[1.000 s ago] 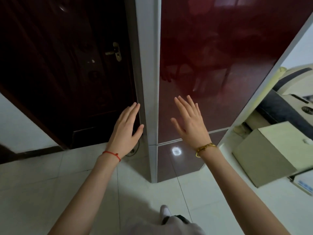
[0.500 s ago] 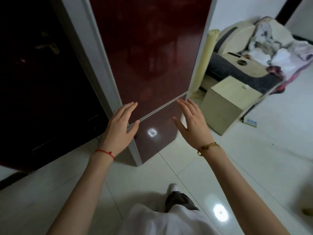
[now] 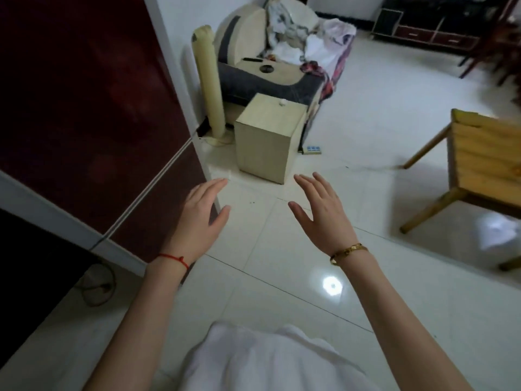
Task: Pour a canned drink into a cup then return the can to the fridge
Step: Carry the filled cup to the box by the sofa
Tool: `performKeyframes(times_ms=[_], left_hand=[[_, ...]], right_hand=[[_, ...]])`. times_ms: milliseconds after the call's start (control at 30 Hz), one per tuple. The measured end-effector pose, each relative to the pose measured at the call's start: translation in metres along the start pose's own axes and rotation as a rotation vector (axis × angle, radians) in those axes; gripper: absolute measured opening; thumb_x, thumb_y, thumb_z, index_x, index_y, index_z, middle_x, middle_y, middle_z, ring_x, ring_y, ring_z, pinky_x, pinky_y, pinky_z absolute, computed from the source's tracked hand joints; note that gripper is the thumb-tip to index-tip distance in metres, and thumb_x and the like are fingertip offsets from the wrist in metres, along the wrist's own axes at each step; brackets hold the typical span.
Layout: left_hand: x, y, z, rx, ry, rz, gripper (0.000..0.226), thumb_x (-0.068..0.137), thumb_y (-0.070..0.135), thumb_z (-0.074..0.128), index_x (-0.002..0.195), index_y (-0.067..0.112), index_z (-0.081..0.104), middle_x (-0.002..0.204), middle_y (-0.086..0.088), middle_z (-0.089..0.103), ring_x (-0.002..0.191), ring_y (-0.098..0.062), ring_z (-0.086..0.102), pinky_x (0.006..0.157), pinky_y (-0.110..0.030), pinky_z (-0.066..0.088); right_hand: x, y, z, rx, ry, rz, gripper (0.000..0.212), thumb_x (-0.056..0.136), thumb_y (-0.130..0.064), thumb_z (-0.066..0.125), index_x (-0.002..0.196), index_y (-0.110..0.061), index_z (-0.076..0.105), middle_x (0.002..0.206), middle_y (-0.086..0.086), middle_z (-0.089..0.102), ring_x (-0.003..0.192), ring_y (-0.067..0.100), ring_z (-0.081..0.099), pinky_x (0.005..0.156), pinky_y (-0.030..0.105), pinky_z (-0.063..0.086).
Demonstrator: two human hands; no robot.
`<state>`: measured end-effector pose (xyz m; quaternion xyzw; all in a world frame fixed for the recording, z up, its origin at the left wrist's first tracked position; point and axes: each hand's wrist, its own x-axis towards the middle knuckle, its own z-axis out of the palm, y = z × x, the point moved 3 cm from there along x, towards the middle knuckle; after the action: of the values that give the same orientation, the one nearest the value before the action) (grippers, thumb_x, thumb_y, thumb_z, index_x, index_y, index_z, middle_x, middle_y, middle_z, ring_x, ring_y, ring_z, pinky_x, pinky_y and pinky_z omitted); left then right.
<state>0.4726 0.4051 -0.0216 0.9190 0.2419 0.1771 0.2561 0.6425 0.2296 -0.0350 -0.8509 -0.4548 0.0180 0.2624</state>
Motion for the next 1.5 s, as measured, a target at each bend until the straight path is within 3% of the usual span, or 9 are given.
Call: performKeyframes(times_ms=[100, 367, 567, 733, 1033, 1233, 1500], left_hand=[[0.014, 0.048, 0.040, -0.023, -0.060, 0.066, 0.049, 0.093, 0.015, 0.059, 0.140, 0.010, 0.048, 0.142, -0.002, 0.049, 0.133, -0.014, 0.038, 0.108, -0.009, 0.016], [0.039, 0.185, 0.159, -0.082, -0.221, 0.280, 0.047, 0.096, 0.025, 0.055, 0.142, 0.017, 0.045, 0.142, 0.003, 0.048, 0.134, -0.013, 0.039, 0.114, -0.032, 0.030], [0.054, 0.273, 0.234, -0.107, -0.348, 0.398, 0.048, 0.097, 0.029, 0.052, 0.143, 0.018, 0.044, 0.143, 0.004, 0.048, 0.134, -0.012, 0.038, 0.114, -0.033, 0.031], [0.075, 0.331, 0.287, -0.103, -0.449, 0.492, 0.048, 0.097, 0.030, 0.052, 0.143, 0.021, 0.042, 0.142, 0.005, 0.048, 0.134, -0.012, 0.039, 0.112, -0.043, 0.035], [0.140, 0.445, 0.393, -0.111, -0.559, 0.636, 0.049, 0.096, 0.034, 0.051, 0.144, 0.023, 0.041, 0.143, 0.005, 0.047, 0.134, -0.012, 0.039, 0.112, -0.043, 0.036], [0.205, 0.543, 0.463, -0.136, -0.587, 0.689, 0.050, 0.097, 0.033, 0.051, 0.145, 0.024, 0.040, 0.145, 0.006, 0.045, 0.135, -0.010, 0.037, 0.114, -0.034, 0.032], [0.289, 0.647, 0.551, -0.145, -0.623, 0.744, 0.048, 0.097, 0.035, 0.050, 0.143, 0.025, 0.042, 0.144, 0.006, 0.045, 0.134, -0.009, 0.038, 0.114, -0.037, 0.035]], right_hand=[[-0.031, 0.050, -0.031, -0.022, 0.029, 0.082, 0.053, 0.098, -0.038, 0.046, 0.145, -0.015, 0.038, 0.149, 0.000, 0.042, 0.147, 0.023, 0.021, 0.118, 0.046, 0.024], [-0.126, 0.186, -0.117, -0.096, 0.102, 0.317, 0.052, 0.098, -0.039, 0.045, 0.144, -0.017, 0.039, 0.148, -0.001, 0.042, 0.146, 0.021, 0.022, 0.119, 0.043, 0.024], [-0.186, 0.271, -0.167, -0.107, 0.151, 0.490, 0.053, 0.098, -0.042, 0.042, 0.144, -0.017, 0.039, 0.148, -0.001, 0.043, 0.146, 0.020, 0.022, 0.118, 0.047, 0.026], [-0.219, 0.326, -0.197, -0.082, 0.220, 0.631, 0.052, 0.098, -0.040, 0.044, 0.145, -0.018, 0.038, 0.149, -0.002, 0.041, 0.147, 0.018, 0.021, 0.120, 0.042, 0.023], [-0.242, 0.447, -0.242, -0.082, 0.312, 0.822, 0.052, 0.098, -0.041, 0.044, 0.145, -0.020, 0.036, 0.150, -0.002, 0.040, 0.146, 0.017, 0.021, 0.120, 0.039, 0.022], [-0.230, 0.544, -0.304, -0.084, 0.354, 0.902, 0.053, 0.098, -0.041, 0.044, 0.146, -0.022, 0.035, 0.151, -0.004, 0.038, 0.147, 0.014, 0.020, 0.121, 0.037, 0.020], [-0.208, 0.672, -0.372, -0.058, 0.406, 0.962, 0.053, 0.098, -0.043, 0.043, 0.146, -0.023, 0.035, 0.152, -0.007, 0.037, 0.147, 0.012, 0.017, 0.119, 0.034, 0.018]])
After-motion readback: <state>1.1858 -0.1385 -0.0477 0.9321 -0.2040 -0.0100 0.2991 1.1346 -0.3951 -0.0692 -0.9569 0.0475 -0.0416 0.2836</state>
